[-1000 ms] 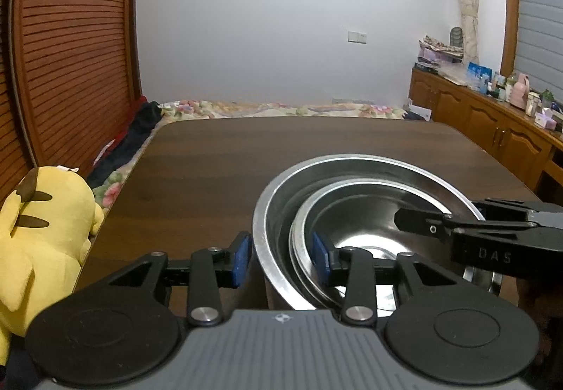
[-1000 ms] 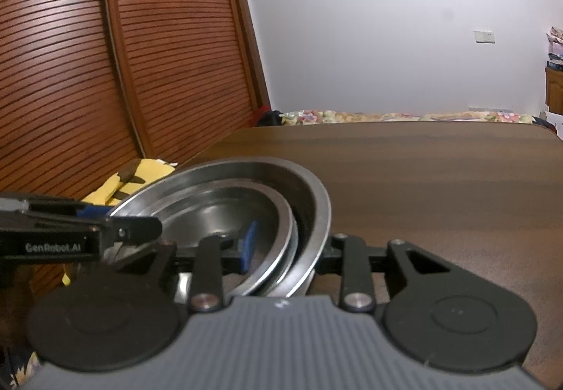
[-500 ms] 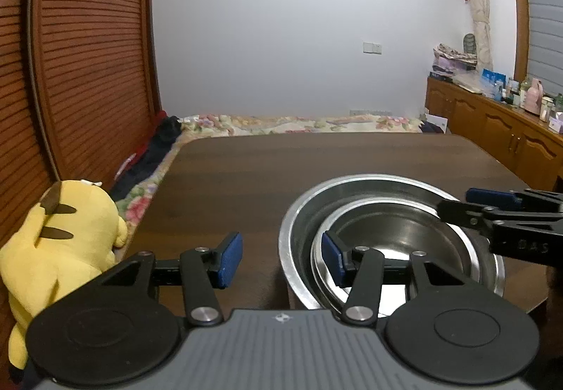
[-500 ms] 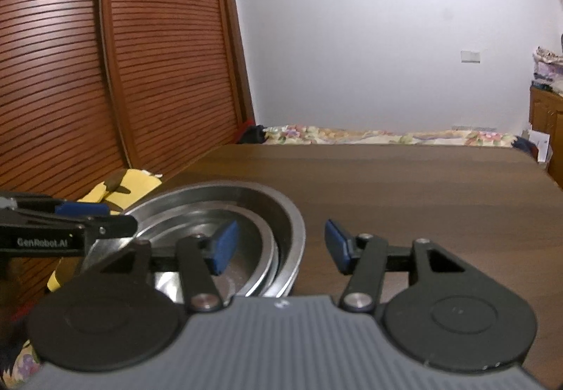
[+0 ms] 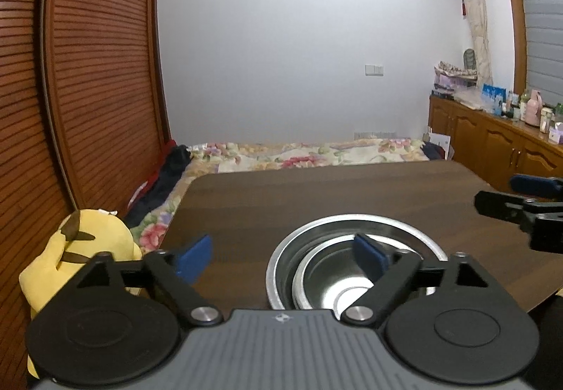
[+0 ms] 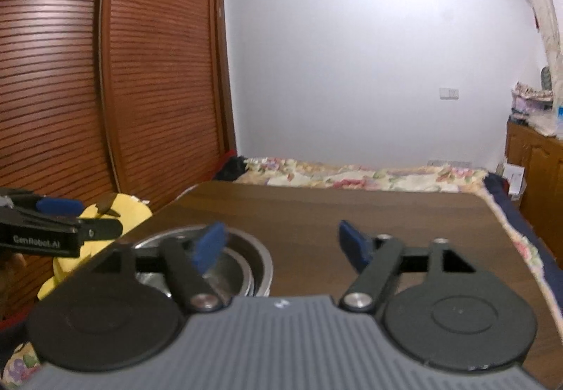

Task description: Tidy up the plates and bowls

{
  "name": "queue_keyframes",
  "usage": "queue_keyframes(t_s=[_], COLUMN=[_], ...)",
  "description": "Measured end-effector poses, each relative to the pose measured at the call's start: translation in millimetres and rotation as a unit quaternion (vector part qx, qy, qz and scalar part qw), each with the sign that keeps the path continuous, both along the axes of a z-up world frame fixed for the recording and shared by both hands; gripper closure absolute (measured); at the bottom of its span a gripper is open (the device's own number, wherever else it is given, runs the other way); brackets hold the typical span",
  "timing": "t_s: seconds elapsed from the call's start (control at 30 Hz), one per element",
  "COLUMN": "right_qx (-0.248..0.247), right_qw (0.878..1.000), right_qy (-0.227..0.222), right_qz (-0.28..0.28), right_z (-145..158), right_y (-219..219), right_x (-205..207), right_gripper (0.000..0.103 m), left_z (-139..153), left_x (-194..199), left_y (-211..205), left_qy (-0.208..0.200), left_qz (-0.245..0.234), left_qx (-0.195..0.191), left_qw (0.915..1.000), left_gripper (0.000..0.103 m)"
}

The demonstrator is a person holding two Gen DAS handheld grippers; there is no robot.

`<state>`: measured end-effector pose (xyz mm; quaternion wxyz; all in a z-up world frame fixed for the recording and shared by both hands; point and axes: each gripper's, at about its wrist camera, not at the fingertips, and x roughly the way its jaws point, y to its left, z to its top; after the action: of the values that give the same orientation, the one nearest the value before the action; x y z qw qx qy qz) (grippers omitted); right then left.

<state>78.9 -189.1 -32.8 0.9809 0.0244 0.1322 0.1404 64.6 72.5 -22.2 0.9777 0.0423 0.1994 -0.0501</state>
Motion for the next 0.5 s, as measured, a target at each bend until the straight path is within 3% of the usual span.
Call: queue_keyframes(t_s=[0.13,0.5], right_qx=[0.001,-0.011], right_qw=[1.000,0.998], right_qy=[-0.015,-0.012], right_qz=[-0.009,-0.057], right_z=[12,20], right_y=[-9,-23], right_x=[-11,-38], right_gripper=[0.000,0.000], left_z=[7,12], left_x=[-9,-22], left_y=[-6,-35], left_qy=[-0.012,-0.009], left_qz=[0.002,0.012], left_qx=[-0.004,0.000], left_qw=[0.9999,0.9999], left_gripper=[0.000,0.000])
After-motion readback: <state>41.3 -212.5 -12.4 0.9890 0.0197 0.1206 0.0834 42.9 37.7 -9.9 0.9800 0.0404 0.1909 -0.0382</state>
